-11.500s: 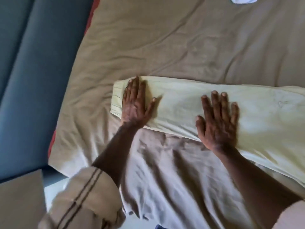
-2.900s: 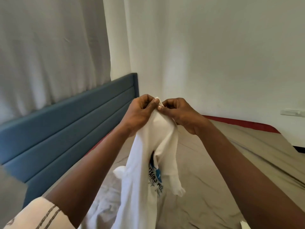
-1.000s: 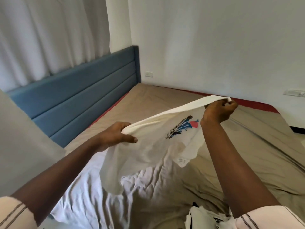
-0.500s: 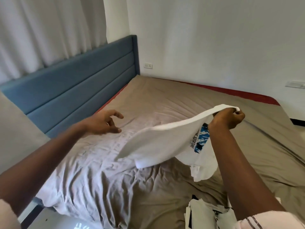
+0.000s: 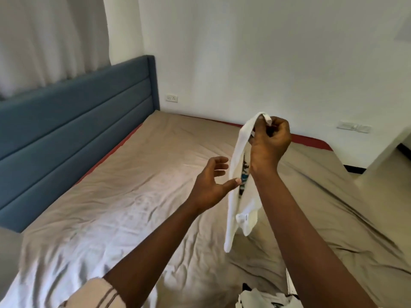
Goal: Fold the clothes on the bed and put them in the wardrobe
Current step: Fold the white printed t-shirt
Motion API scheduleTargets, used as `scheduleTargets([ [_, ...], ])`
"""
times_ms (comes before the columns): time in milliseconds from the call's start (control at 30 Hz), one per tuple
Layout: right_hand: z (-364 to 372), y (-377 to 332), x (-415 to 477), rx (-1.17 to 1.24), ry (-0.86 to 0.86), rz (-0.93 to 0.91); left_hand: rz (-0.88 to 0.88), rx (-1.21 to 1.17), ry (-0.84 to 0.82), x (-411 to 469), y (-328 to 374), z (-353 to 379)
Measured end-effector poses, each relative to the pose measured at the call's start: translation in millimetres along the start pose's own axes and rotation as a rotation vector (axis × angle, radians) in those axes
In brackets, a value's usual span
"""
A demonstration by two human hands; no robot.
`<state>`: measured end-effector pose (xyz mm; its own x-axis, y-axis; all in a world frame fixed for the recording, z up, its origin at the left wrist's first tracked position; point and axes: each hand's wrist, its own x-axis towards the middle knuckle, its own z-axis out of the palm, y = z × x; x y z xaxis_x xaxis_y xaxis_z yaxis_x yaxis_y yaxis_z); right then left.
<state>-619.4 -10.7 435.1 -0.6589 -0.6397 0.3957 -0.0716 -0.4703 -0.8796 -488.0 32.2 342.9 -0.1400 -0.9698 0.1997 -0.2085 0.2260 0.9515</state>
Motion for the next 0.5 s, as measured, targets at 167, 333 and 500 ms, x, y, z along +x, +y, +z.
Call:
scheduleTargets([
  [167,10.3,-15.2,2.0,-0.042,-0.109,-0.153,0.095,0.031,0.155,25.4,12.1,-5.9],
  [333,16.5,-16.8,-0.3,-0.07,-0.104,-0.169,0.084,0.017,0.228,40.0,15.9,-34.5],
  [500,14.6,-12.5,-1.1,0.059,-0.095,-0.006,-0.059,-0.367,0.24,27.4,27.4,-62.9],
])
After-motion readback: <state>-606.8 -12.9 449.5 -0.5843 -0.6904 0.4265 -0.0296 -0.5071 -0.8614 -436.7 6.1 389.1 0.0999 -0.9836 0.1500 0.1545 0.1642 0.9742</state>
